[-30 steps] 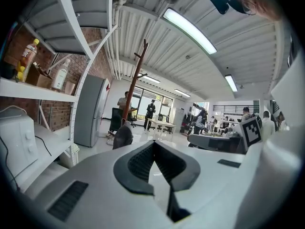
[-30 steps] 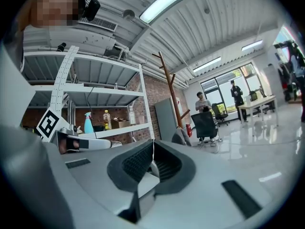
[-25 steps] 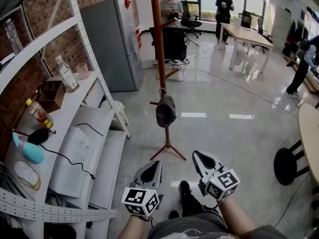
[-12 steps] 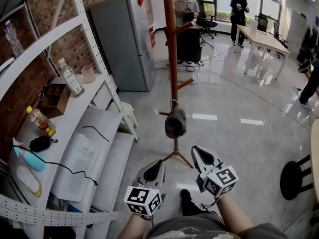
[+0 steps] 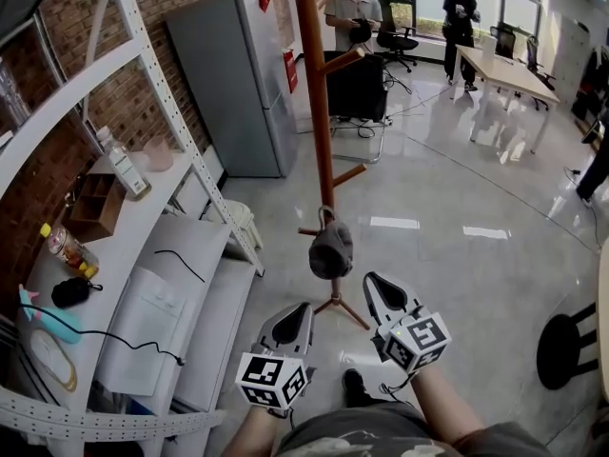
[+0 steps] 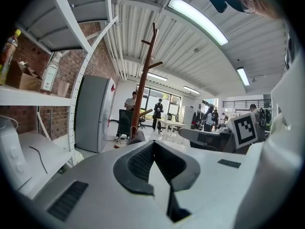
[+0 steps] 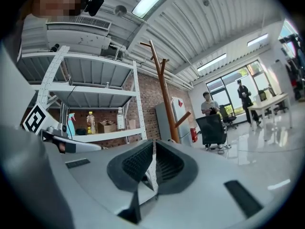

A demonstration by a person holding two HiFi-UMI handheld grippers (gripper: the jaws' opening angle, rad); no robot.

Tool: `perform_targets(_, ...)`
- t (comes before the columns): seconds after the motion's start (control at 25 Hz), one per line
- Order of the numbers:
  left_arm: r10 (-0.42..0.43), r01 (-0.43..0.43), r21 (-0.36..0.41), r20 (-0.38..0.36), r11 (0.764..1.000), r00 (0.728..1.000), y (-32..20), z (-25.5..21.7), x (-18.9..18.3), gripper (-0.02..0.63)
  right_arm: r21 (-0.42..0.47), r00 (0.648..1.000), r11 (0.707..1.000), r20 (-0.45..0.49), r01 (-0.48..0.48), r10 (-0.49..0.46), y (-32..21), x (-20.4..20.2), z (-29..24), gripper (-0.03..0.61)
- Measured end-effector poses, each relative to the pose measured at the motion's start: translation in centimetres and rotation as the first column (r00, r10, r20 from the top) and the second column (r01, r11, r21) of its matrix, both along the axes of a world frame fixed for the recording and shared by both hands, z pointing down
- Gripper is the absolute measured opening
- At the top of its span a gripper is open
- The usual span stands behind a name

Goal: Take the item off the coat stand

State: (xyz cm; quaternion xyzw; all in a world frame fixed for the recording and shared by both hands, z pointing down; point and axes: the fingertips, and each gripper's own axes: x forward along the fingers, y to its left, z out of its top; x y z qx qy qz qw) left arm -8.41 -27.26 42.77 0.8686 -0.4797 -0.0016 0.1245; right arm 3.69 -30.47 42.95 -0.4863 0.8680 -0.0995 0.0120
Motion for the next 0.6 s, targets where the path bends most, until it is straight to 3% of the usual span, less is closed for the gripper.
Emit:
perform_targets(0.24,-0.023,0.023,-0.006,0.009,1.0,1.0,-2.4,0.2,0.3,0.008,0.047,0.999,0.998,-0.009,0.037,-0.037,-2.9,-0.2,1.2,0.009)
perform_targets(0.6,-0.048,0.048,-0.022,0.003,0.999,0.999,-5.2,0.8,1.0,0.008,0.003,0.99,0.992,-0.074,0.124,-0.123,-6.0,-1.5,3.0,0.011)
